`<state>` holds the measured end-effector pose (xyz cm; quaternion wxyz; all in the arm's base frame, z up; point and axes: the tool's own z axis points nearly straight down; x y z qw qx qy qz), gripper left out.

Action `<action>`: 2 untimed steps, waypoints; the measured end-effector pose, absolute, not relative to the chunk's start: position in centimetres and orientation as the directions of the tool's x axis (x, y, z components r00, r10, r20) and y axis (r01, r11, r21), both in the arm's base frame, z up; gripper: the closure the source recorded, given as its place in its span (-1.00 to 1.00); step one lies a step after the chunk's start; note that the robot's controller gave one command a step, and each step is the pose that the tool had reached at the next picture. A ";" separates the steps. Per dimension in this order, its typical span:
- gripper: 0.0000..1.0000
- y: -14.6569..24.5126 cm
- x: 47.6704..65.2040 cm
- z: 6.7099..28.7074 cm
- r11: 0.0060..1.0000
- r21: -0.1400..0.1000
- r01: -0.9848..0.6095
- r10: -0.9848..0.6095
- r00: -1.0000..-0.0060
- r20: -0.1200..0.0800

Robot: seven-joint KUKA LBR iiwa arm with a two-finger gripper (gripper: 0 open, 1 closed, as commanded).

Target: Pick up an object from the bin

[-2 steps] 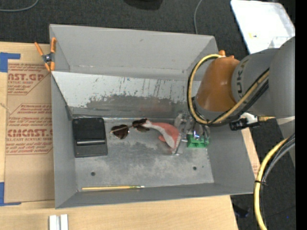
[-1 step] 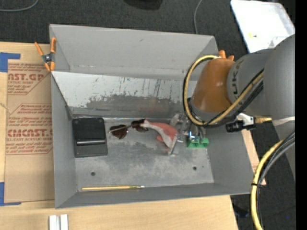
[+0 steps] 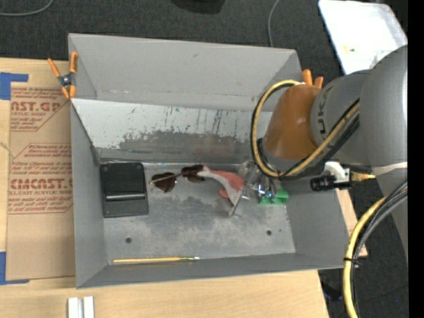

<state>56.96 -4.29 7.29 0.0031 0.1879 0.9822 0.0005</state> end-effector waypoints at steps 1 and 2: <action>-1.00 -3.1 58.7 7.3 0.885 0.004 0.465 0.465 -0.885 -0.008; -1.00 -1.9 58.5 7.0 0.867 0.005 0.498 0.498 -0.867 -0.005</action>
Offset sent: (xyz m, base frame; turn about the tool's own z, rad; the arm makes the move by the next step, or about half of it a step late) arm 0.0151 0.0242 -0.0029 0.1480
